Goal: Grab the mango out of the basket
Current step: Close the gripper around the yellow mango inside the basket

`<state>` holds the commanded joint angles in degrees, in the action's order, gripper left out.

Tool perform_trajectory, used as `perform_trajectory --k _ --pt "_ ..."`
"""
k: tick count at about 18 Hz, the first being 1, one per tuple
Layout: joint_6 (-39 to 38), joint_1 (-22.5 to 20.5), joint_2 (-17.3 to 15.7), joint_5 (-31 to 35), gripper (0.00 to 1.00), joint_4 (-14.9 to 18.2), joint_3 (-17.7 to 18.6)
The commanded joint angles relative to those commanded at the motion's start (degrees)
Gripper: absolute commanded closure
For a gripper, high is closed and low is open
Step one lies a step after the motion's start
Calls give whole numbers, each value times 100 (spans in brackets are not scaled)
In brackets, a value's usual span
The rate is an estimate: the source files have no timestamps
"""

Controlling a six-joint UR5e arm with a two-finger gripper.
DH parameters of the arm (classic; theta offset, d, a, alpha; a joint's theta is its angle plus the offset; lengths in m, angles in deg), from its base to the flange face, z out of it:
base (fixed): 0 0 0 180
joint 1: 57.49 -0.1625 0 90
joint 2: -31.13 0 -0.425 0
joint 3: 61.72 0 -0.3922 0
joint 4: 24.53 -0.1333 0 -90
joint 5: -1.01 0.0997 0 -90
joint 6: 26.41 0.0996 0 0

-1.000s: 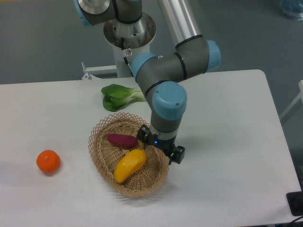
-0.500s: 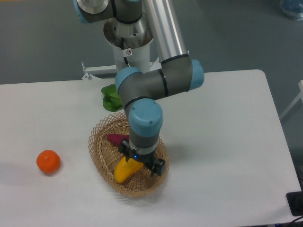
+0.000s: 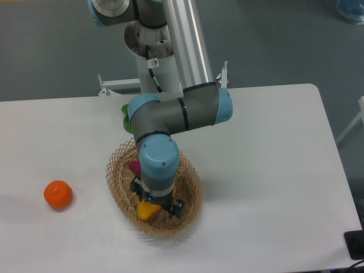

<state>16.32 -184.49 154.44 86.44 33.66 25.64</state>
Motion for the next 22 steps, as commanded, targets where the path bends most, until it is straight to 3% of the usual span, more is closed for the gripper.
perform_trajectory --k 15,16,19,20,22 --pt "-133 70 106 26 0 70 53" --pt "-150 70 106 26 13 70 53" --pt "-299 70 97 17 64 158 9" --pt "-300 70 88 9 73 158 -9" --pt "-291 70 53 -9 75 149 -26"
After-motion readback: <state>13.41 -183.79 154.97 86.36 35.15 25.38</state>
